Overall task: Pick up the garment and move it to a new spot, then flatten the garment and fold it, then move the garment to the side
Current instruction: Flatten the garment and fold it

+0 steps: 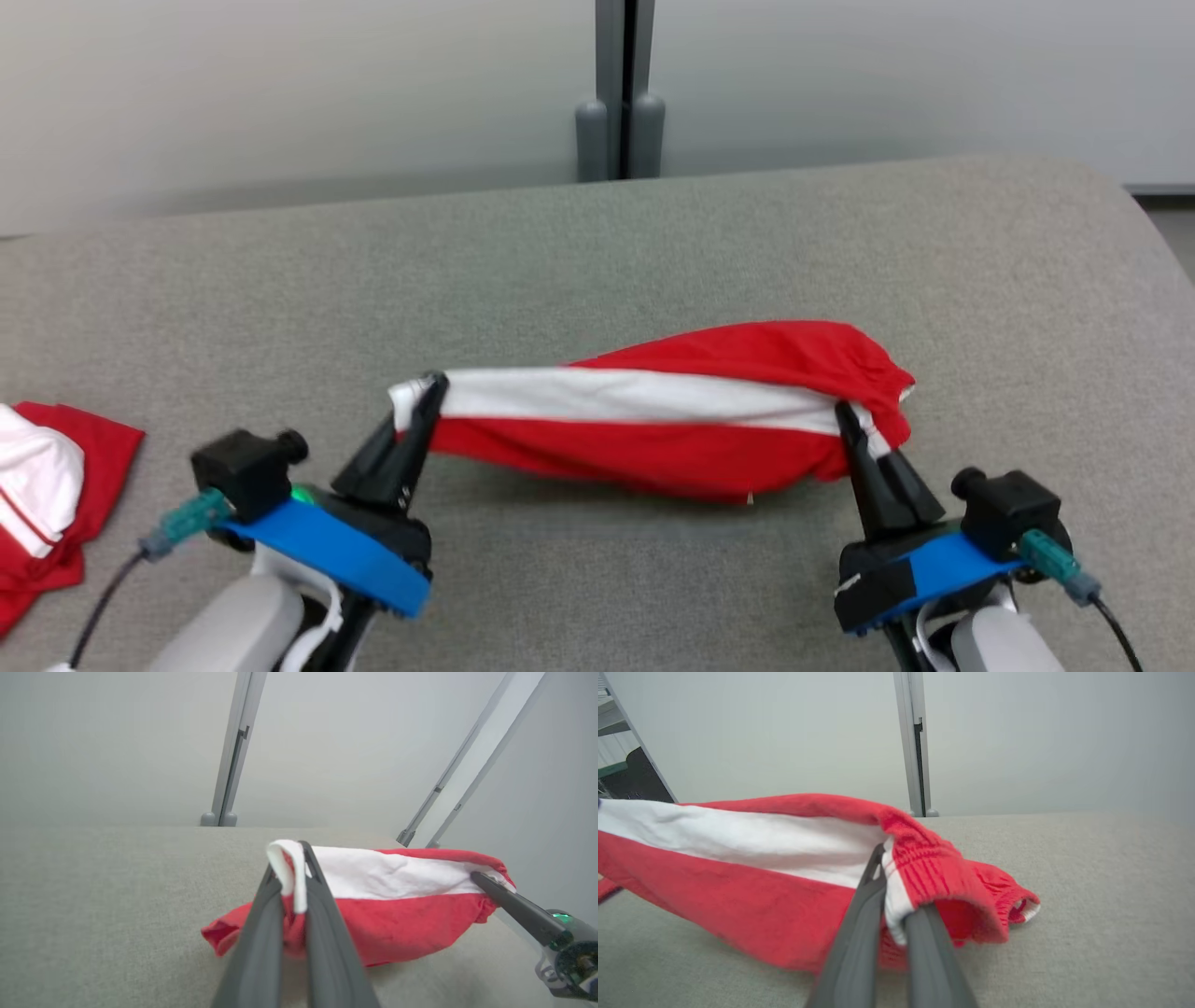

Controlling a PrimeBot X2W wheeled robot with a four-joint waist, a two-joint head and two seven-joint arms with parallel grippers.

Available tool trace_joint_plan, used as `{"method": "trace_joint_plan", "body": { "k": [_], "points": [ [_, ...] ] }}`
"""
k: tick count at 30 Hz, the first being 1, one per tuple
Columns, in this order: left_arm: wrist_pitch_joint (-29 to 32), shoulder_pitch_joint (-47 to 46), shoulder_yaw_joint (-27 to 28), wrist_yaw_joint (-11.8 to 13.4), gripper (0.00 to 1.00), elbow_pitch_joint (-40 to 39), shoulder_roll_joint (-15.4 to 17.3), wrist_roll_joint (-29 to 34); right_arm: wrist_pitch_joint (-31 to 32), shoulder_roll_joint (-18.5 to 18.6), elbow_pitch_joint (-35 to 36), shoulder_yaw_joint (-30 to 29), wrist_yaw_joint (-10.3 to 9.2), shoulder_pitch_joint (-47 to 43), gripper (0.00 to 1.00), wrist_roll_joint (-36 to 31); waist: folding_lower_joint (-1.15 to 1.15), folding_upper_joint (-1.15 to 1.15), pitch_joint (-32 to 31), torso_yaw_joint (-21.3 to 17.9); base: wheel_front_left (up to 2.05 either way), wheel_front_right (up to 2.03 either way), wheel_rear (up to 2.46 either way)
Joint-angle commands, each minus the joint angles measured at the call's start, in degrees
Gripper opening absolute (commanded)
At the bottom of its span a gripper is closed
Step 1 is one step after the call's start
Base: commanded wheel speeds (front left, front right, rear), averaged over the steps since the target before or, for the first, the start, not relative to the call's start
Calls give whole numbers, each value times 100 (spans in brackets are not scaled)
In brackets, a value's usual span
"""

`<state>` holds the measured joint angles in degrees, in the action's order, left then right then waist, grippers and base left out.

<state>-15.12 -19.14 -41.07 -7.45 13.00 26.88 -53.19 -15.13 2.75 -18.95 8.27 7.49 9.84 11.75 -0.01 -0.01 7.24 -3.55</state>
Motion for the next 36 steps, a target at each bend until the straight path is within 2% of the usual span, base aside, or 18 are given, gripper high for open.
{"method": "trace_joint_plan", "body": {
  "k": [1, 6, 11, 17, 21, 25, 29, 32, 36],
  "points": [
    [-7, -184, 223, -8, 0, -165, 2, 83, -2, 30, 102, -21, 1, 149, 0, 21, 1, 1, -145, 7, 0, 0, 0],
    [-9, -455, 663, -8, 0, -580, 120, 332, -2, 29, 356, 33, 1, 487, 0, 38, 1, 1, -400, 105, 0, 0, 0],
    [-8, -819, 737, -8, 0, -739, 336, 379, -2, 29, 431, 128, 1, 891, 0, 93, 1, 1, -352, 160, 0, 0, 0],
    [-9, -1538, 721, -8, 0, -655, 682, 135, -2, 31, 168, 340, 1, 1767, 0, -20, 1, 1, 225, 234, 0, 0, 0],
    [-9, -2239, 881, -8, 0, -566, 830, 262, -2, 31, -144, 399, 1, 2684, 0, -347, 1, 1, 741, 291, 0, 0, 0],
    [-9, -2918, 1286, -8, 0, -704, 764, 501, -1, 29, -420, 186, 0, 3703, 0, -767, 1, 1, 1045, 363, 0, 0, 0],
    [-9, -3183, 1708, -1, 0, -923, 543, 705, -1, 33, -497, -80, 0, 4315, 0, -1112, 1, 1, 1068, 507, 0, 0, 0],
    [-9, -2894, 1904, 0, 0, -1085, 364, 846, -1, 41, -455, -225, -2, 4343, 0, -1194, 1, 1, 950, 598, 0, 0, 0],
    [-9, -2164, 1762, 0, 0, -1250, 188, 988, -1, 30, -548, -196, 0, 3696, 0, -1224, 1, 1, 748, 668, 0, 0, 0]
  ]
}}
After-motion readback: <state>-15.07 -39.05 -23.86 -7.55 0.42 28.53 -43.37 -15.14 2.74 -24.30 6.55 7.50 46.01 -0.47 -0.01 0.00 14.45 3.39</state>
